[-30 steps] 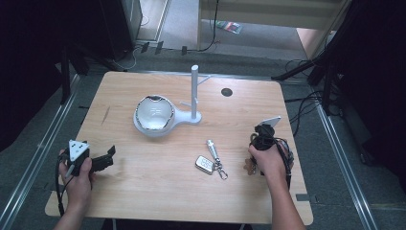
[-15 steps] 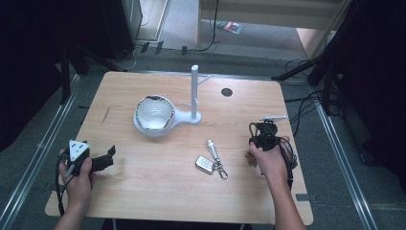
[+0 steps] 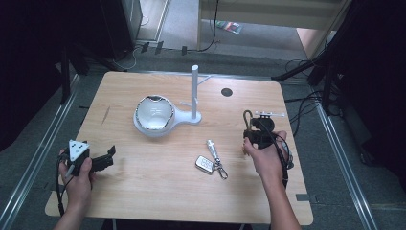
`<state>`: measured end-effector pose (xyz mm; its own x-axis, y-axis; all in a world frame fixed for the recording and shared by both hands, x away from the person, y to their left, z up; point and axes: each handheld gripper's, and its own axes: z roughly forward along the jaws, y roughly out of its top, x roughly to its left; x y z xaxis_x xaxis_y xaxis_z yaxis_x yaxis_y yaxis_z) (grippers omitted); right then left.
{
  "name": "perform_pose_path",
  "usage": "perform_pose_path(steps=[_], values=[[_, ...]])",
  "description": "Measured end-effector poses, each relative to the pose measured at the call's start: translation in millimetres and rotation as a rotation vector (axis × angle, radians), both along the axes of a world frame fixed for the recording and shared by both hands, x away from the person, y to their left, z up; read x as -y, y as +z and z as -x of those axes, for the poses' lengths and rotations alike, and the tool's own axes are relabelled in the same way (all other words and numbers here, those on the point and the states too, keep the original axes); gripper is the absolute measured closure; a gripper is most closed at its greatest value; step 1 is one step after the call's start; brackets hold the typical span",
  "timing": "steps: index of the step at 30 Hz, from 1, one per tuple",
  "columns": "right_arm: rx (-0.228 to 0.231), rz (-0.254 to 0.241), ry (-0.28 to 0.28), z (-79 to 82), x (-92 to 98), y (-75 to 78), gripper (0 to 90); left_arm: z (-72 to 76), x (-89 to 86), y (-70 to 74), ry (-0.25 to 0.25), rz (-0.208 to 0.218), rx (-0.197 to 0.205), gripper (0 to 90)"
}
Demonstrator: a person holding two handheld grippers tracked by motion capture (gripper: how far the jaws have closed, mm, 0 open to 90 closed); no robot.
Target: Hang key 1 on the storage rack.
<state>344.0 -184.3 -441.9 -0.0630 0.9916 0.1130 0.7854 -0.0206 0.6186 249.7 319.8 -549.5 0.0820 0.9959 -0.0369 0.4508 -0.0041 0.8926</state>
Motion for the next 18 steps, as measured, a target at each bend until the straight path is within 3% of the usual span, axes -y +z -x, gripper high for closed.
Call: perform_pose_path(steps=[18], values=[[0.168,-0.051,0.040,6.2,-16.9,16.1,70.9,0.1,0.2,0.0,-0.001,-0.003,0.002,0.0]])
